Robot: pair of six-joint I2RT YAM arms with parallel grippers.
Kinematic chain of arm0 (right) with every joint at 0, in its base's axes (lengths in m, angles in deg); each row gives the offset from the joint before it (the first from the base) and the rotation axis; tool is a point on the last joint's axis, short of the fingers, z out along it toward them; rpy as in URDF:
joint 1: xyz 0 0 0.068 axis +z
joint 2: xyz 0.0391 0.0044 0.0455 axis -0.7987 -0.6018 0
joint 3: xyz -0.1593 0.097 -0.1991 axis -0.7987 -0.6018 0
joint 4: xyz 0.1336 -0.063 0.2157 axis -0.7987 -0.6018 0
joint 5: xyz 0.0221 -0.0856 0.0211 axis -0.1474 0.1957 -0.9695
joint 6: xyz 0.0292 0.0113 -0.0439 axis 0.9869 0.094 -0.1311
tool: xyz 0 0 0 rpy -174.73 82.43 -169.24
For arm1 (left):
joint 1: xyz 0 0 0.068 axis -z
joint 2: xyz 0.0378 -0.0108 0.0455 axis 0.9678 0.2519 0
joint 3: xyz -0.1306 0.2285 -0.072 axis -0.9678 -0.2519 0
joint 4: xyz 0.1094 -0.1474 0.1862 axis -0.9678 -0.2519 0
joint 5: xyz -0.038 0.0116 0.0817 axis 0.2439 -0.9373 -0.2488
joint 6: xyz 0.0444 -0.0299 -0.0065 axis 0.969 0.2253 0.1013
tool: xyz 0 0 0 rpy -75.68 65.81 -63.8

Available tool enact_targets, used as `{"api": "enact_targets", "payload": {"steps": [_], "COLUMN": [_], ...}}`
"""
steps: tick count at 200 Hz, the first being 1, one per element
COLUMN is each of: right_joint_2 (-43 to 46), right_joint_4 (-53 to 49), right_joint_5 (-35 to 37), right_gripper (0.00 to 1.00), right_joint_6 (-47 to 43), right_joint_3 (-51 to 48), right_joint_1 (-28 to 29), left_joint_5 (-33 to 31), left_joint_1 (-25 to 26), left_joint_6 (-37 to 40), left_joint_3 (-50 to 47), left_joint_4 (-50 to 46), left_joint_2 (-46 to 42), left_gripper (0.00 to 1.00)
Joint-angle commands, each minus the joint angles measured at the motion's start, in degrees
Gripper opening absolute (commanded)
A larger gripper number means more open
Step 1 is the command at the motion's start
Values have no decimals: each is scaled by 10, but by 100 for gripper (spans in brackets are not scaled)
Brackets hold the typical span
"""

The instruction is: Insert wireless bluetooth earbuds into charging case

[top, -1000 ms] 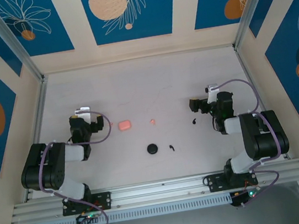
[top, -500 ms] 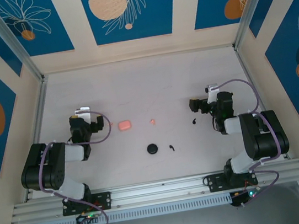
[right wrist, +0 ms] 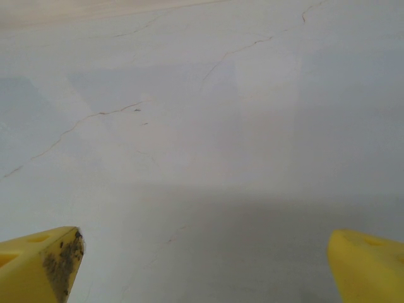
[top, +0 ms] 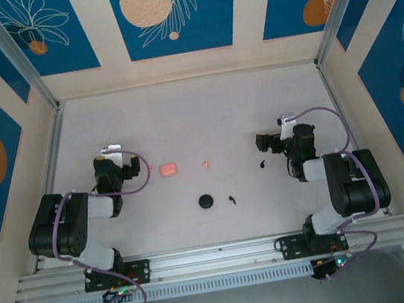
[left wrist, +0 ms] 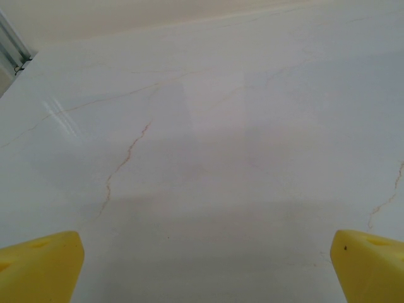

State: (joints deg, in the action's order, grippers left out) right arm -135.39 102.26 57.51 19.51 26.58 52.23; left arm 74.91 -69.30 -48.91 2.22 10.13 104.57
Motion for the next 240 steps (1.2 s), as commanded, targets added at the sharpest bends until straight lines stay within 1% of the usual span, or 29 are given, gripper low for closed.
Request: {"api": "enact_targets", "payload": {"steps": [1,22,34,50,69,92,107,125,134,148,160,193,216,240], "right_joint_2": [32,97,134,165,187,203,204,195,185,163,135,44,-12,-72], "right_joint_4": [-40,-167,-272,-415,-562,-693,-765,-828,-853,-886,-907,-954,-985,-1002], "right_joint_5": [4,1,9,40,34,37,37,44,49,46,35,-6,10,9], "right_gripper": [99,99,99,99,99,99,99,99,99,100,96,79,78,78], "right_joint_6": [-15,0,9,30,50,98,122,150,169,199,218,270,299,330], "right_joint_3": [33,68,101,156,215,271,303,332,348,371,391,446,486,525], "right_joint_1": [-3,-1,5,18,34,75,115,170,196,235,265,337,397,452], "left_joint_5": [10,15,20,34,54,50,67,77,90,92,100,124,120,111], "left_joint_1": [-7,-3,-1,4,21,56,71,83,87,94,98,106,107,107], "left_joint_6": [-2,6,6,-20,-50,-67,-89,-122,-136,-161,-181,-222,-224,-219], "left_joint_3": [15,33,47,72,101,144,167,183,185,191,194,184,174,166], "left_joint_4": [-3,-73,-140,-241,-347,-478,-553,-626,-649,-685,-709,-741,-755,-770], "left_joint_2": [-13,-60,-103,-162,-211,-245,-251,-253,-253,-251,-250,-257,-254,-239], "left_gripper": [100,98,97,94,90,89,89,87,87,85,83,80,80,80]}}
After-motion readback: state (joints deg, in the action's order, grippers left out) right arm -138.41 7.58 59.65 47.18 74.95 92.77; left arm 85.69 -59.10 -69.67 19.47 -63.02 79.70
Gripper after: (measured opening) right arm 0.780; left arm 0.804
